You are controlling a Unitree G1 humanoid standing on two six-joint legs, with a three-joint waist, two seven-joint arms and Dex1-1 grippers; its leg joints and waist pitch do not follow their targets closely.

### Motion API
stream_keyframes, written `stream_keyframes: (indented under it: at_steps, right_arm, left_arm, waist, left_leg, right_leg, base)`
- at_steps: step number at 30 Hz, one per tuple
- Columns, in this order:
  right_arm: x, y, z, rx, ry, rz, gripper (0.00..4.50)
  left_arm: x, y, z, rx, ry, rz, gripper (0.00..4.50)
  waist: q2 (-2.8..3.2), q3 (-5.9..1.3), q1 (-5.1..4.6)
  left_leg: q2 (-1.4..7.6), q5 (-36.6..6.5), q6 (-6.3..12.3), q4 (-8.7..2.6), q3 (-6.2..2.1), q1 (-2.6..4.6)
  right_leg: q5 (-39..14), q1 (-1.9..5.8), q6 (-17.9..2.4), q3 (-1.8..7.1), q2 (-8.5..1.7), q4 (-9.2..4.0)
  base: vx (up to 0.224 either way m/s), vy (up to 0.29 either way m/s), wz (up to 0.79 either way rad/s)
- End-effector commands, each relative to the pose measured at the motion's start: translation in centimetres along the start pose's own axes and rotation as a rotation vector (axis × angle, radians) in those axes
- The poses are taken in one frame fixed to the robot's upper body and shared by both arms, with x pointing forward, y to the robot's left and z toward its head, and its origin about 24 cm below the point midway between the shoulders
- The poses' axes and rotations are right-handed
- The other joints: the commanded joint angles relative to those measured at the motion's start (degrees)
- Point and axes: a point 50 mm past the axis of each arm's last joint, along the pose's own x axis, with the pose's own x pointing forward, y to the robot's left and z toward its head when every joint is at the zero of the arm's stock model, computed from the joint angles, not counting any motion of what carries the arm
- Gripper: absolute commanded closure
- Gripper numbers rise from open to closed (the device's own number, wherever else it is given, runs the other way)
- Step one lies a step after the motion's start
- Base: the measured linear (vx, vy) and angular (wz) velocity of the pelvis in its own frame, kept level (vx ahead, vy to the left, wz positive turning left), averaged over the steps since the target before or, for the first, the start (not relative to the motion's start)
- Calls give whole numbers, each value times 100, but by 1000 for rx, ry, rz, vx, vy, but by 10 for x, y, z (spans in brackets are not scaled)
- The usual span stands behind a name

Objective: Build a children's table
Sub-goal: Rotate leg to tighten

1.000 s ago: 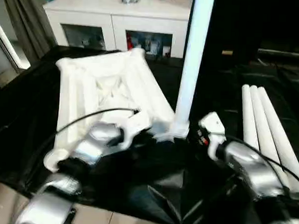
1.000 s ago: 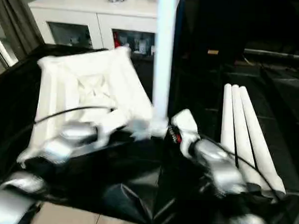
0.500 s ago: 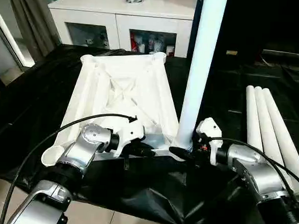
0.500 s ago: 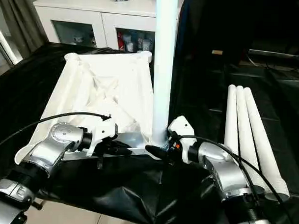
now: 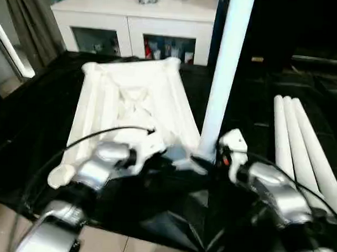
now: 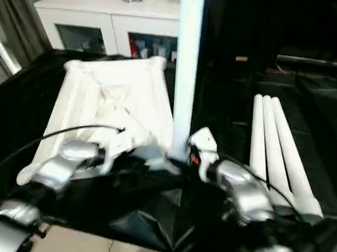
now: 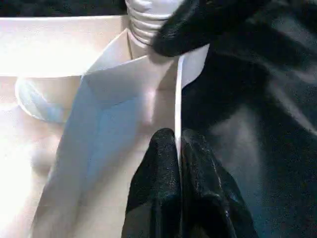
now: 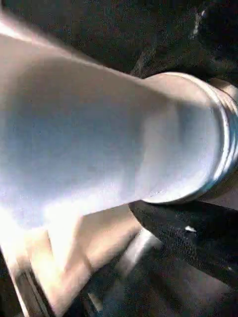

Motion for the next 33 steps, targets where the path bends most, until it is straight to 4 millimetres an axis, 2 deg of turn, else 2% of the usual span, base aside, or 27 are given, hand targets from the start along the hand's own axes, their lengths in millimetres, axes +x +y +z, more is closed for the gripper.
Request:
stream_keyframes:
  at_steps: [1, 2, 3, 4, 5, 8, 12, 13, 15, 17, 19, 20, 23, 26, 27, 28, 30, 33]
  right_arm:
    - [7, -7, -15, 134, 51, -217, 173]
    - [12, -5, -15, 157, 48, -250, 173]
    - [18, -2, -14, 182, 49, -286, 173]
    - [30, 7, -12, 197, 47, -325, 173]
    - [34, 11, -10, 196, 46, -335, 173]
    - [44, 22, -7, 155, 42, -302, 173]
    - [48, 26, -5, 112, 33, -285, 173]
    - [47, 24, -3, 115, 20, -282, 138]
    - [44, 19, 0, 111, -8, -282, 103]
    - [42, 15, 2, 97, -24, -278, 100]
    - [36, 10, 5, 43, -28, -248, 94]
    - [30, 7, 7, 16, -33, -213, 66]
    - [10, 0, 6, -34, 14, -66, 46]
    - [1, -1, 7, -82, 33, 8, 46]
    - [-9, -2, 10, -130, 41, 87, 46]
    - [-9, -2, 10, -130, 41, 87, 46]
    - [-20, -1, 11, -190, 59, 188, 46]
    - [-24, 1, 13, -211, 66, 235, 46]
  left_arm:
    - [6, 8, -5, -121, -7, 176, 450]
    - [10, 8, -3, -136, -6, 195, 450]
    - [16, 9, 1, -146, -7, 233, 450]
    - [28, 4, 9, -154, -13, 250, 450]
    - [32, 3, 12, -155, -14, 248, 450]
    - [40, -2, 18, -117, -14, 239, 450]
    - [41, -4, 18, -86, -11, 224, 450]
    - [40, -3, 18, -80, -14, 226, 450]
    - [36, -2, 16, -68, -15, 224, 450]
    - [34, -2, 15, -56, -18, 211, 450]
    - [29, -2, 13, -41, -25, 183, 450]
    - [25, -2, 11, -26, -33, 154, 450]
    - [13, -1, 3, 10, -32, 104, 450]
    - [7, 0, -1, 7, -30, 79, 450]
    - [1, -3, -3, 12, -52, 20, 450]
    - [1, -3, -3, 12, -52, 20, 450]
    - [-8, -10, -7, 36, -68, -100, 450]
    - [-15, -14, -9, 43, -74, -168, 450]
  waist:
    - [-96, -236, -15]
    - [-103, -245, -13]
    - [-89, -246, -6]
    - [-91, -246, 3]
    - [-102, -251, -2]
    - [-122, -272, 22]
    - [-136, -276, 31]
    - [-150, -266, 25]
    - [-141, -260, 29]
    - [-162, -263, 28]
    - [-152, -264, 36]
    - [-164, -265, 44]
    - [-152, -266, 58]
    - [-143, -263, 51]
    - [-125, -264, 53]
    - [-139, -269, 59]
    - [-129, -261, 58]
    - [-113, -260, 56]
  left_leg:
    - [225, -1153, 185, -425, -74, 22]
    - [215, -1148, 144, -427, -83, 22]
    - [215, -1142, 169, -416, -71, 29]
    - [211, -1129, 174, -411, -72, 31]
    - [201, -1085, 179, -416, -77, 20]
    - [205, -893, 303, -398, -74, -9]
    - [204, -781, 434, -386, -65, -20]
    - [206, -840, 449, -393, -62, -18]
    - [214, -944, 448, -399, -66, -8]
    - [206, -905, 475, -395, -63, -24]
    - [211, -844, 501, -396, -69, -25]
    - [213, -802, 540, -388, -68, -28]
    - [206, -741, 679, -373, -66, -46]
    - [232, -863, 644, -384, -64, -31]
    - [229, -896, 622, -385, -66, -27]
    - [238, -875, 617, -382, -67, -29]
    - [242, -895, 639, -384, -67, -41]
    - [246, -946, 635, -382, -58, -31]
  right_leg:
    - [-1679, 227, -1110, 306, -365, -540]
    - [-1740, 240, -1058, 305, -366, -547]
    - [-1692, 231, -1049, 315, -368, -560]
    - [-1660, 223, -1041, 316, -368, -562]
    - [-1624, 234, -1056, 312, -369, -546]
    - [-1271, 264, -1075, 310, -368, -515]
    - [-1004, 275, -1140, 305, -367, -494]
    - [-1094, 271, -1145, 302, -370, -505]
    - [-1261, 263, -1118, 305, -377, -521]
    - [-1252, 276, -1090, 308, -375, -515]
    - [-1207, 279, -1074, 303, -371, -510]
    - [-1122, 293, -1075, 304, -367, -509]
    - [-920, 313, -1089, 304, -353, -490]
    - [-992, 287, -1122, 308, -361, -491]
    - [-1019, 287, -1145, 304, -358, -497]
    - [-975, 295, -1136, 309, -356, -490]
    - [-943, 294, -1184, 312, -367, -481]
    - [-1013, 273, -1206, 317, -365, -484]
  base:
    - [0, 0, 0]
    - [0, 0, 0]
    - [0, 0, 0]
    - [0, 0, 0]
    - [0, 0, 0]
    - [0, 0, 0]
    - [0, 0, 0]
    - [0, 0, 0]
    - [0, 0, 0]
    - [0, 0, 0]
    - [0, 0, 0]
    - [0, 0, 0]
    - [0, 0, 0]
    - [0, 0, 0]
    - [0, 0, 0]
    - [0, 0, 0]
    - [0, 0, 0]
    - [0, 0, 0]
